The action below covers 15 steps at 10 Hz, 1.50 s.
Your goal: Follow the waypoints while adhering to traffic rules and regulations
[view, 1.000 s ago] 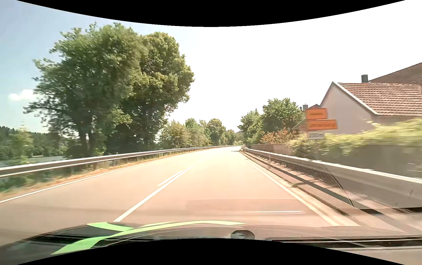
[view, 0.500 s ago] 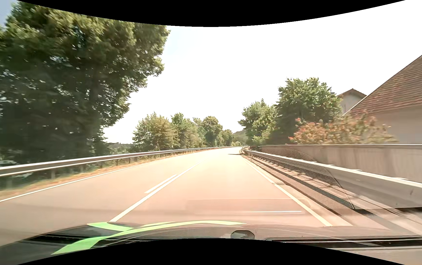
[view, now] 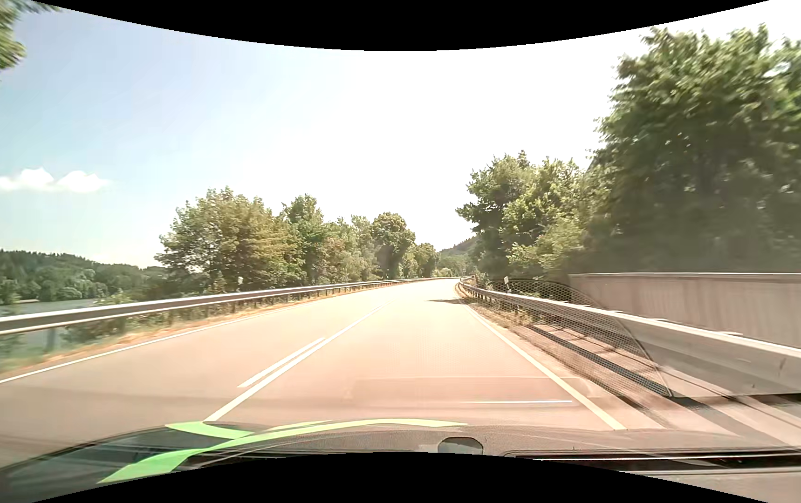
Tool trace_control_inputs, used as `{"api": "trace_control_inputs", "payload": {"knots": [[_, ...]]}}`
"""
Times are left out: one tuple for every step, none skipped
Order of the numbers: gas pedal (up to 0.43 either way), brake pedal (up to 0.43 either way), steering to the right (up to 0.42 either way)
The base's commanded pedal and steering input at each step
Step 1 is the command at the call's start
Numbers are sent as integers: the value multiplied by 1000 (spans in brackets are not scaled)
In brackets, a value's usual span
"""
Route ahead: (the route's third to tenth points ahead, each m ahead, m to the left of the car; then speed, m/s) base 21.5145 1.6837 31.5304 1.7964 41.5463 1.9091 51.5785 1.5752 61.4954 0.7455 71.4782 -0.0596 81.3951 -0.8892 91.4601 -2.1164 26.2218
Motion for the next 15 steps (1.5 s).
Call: {"api": "trace_control_inputs", "payload": {"knots": [[268,0,5],[268,0,5],[268,0,5],[280,0,5],[280,0,5],[280,0,5],[280,0,5],[268,0,5],[240,0,5],[209,0,6],[209,0,5],[209,0,5],[220,0,6],[228,0,6],[240,0,6]]}}
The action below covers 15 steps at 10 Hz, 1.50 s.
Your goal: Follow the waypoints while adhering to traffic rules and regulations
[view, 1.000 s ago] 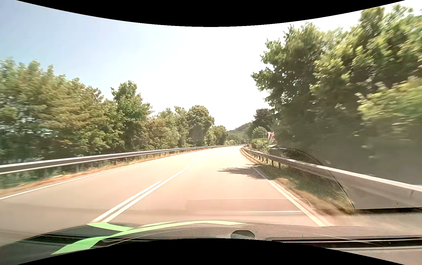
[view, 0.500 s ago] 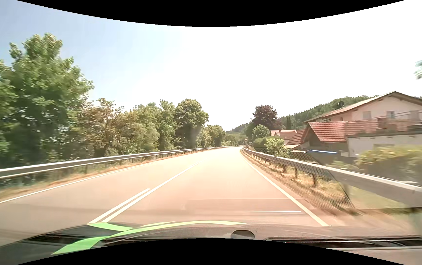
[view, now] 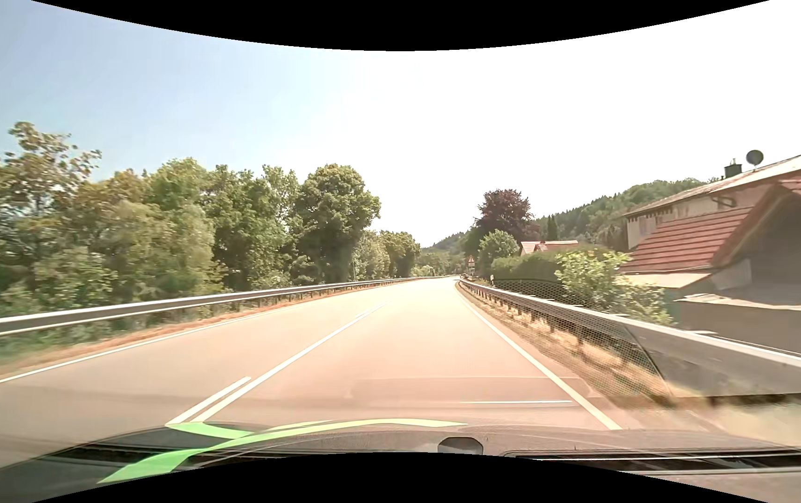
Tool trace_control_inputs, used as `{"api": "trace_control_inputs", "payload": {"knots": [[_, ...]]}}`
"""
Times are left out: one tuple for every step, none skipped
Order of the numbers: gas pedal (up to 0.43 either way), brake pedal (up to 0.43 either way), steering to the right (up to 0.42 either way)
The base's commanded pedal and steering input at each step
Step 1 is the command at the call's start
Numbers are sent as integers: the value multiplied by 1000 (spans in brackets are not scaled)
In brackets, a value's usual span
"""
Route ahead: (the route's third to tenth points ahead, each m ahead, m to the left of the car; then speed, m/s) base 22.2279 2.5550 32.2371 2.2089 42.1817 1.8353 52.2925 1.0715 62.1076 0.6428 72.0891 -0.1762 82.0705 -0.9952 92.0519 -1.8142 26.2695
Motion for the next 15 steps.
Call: {"api": "trace_control_inputs", "payload": {"knots": [[240,0,6],[240,0,6],[220,0,6],[177,0,6],[150,0,6],[110,0,6],[47,0,6],[0,0,6],[0,0,6],[0,0,6],[0,0,6],[0,0,6],[0,0,6],[0,79,6],[0,171,6]]}}
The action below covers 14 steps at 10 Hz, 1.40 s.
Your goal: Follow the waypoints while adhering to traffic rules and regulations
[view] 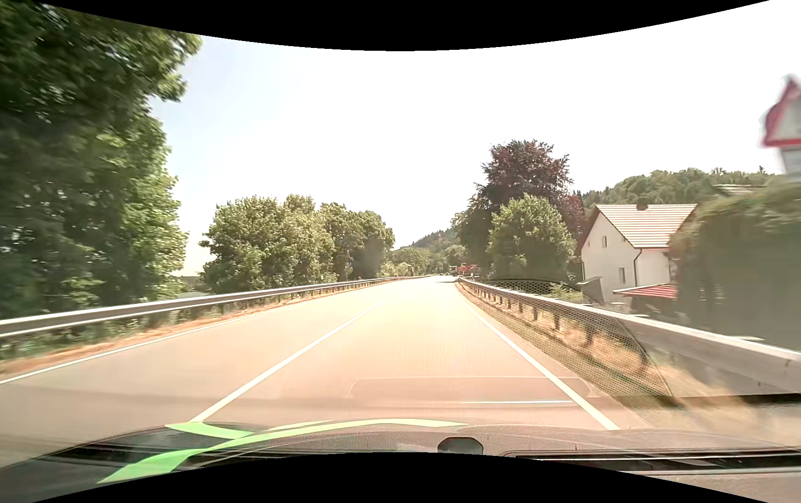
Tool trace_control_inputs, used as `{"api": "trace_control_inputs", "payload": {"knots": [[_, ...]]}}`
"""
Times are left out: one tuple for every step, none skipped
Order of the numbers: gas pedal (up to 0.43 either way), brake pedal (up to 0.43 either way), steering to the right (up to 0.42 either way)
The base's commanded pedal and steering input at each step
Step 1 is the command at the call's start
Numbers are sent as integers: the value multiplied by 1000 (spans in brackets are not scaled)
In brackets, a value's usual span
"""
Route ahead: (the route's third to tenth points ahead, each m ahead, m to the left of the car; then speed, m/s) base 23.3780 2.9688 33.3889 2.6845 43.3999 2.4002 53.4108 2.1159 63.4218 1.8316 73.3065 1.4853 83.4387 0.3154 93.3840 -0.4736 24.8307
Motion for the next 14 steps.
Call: {"api": "trace_control_inputs", "payload": {"knots": [[0,213,6],[0,238,6],[0,256,6],[0,262,6],[0,262,6],[0,262,6],[0,262,6],[0,262,6],[0,262,6],[0,256,7],[0,232,7],[0,201,8],[0,177,8],[0,140,8]]}}
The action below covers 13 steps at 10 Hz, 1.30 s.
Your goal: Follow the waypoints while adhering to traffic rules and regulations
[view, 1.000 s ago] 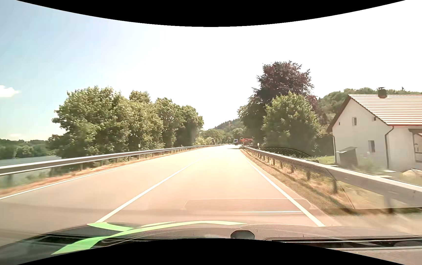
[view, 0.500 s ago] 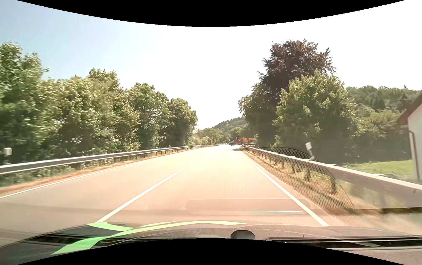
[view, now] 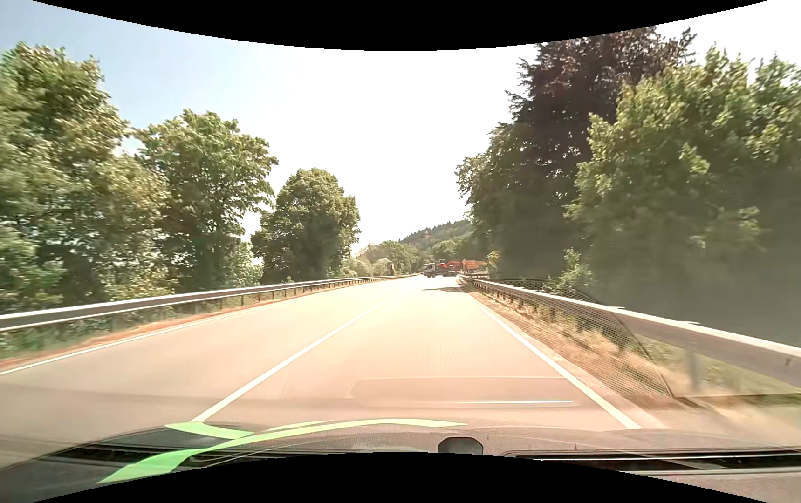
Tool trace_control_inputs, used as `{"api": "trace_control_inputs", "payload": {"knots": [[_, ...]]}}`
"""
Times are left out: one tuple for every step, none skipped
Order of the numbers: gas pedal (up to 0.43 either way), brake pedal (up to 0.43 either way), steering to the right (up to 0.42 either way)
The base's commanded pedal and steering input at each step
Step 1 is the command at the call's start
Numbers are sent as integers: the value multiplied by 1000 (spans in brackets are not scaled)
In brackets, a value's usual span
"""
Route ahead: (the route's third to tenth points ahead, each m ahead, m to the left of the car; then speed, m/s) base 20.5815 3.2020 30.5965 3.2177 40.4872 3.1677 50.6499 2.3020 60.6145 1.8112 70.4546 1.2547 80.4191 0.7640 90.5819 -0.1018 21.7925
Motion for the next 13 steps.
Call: {"api": "trace_control_inputs", "payload": {"knots": [[0,91,8],[0,24,8],[0,0,8],[0,0,8],[8,0,8],[79,0,8],[118,0,8],[130,0,8],[138,0,9],[150,0,9],[169,0,9],[189,0,8],[197,0,8]]}}
